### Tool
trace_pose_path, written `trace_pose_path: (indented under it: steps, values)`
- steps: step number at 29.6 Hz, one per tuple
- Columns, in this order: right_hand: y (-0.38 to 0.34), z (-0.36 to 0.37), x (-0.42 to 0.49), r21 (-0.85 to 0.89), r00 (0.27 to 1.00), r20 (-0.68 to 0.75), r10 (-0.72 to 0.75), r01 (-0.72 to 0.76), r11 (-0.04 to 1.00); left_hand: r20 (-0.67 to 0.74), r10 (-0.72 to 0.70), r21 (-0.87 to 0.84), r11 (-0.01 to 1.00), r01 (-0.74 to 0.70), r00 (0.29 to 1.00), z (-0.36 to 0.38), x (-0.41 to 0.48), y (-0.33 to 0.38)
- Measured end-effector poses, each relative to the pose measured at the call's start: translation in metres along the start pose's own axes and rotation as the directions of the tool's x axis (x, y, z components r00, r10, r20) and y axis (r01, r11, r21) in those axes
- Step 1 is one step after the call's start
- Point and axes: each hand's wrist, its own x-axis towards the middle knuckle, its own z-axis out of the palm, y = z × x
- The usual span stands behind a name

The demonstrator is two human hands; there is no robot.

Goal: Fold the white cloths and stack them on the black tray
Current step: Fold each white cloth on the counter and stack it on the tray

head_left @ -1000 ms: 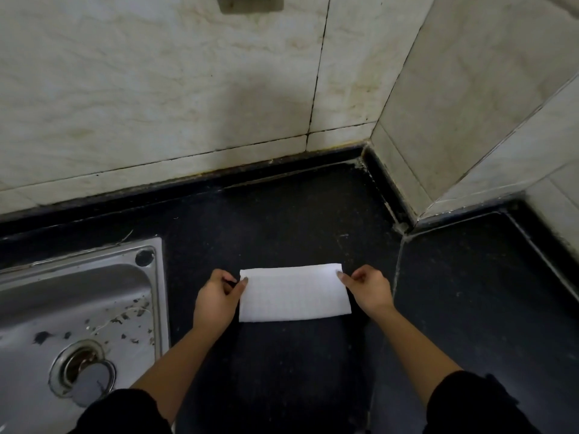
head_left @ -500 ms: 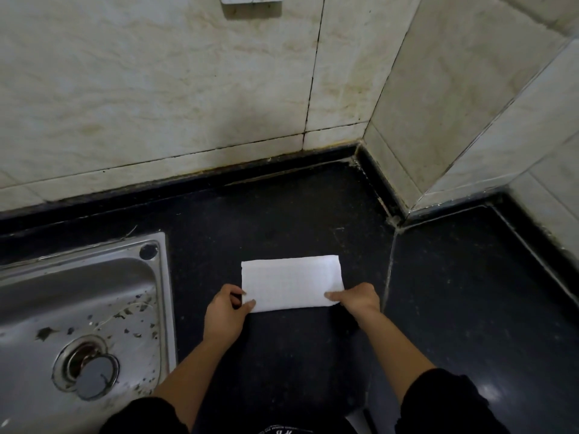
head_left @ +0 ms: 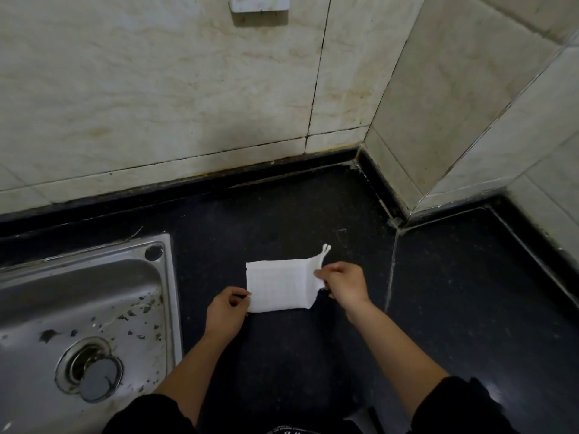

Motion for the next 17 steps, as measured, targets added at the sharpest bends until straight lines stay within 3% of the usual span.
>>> trace_pose_path:
  steps: [6, 11, 17]
  values:
    - [-0.011, 0.056, -0.009, -0.153, 0.991, 0.128, -0.033, 0.053, 0.987, 0.021, -0.004, -0.062, 0.998, 0.006, 1.0, -0.004, -0.001, -0.004]
    - [-0.008, 0.089, -0.009, -0.338, 0.982, 0.187, -0.037, 0.099, 0.936, 0.05, -0.022, -0.117, 0.993, 0.028, 0.998, -0.007, 0.0, -0.005]
    - [0.0, 0.109, -0.011, -0.443, 0.969, 0.241, -0.053, 0.158, 0.883, 0.082, -0.004, -0.126, 0.992, 0.014, 0.997, -0.009, 0.001, -0.006]
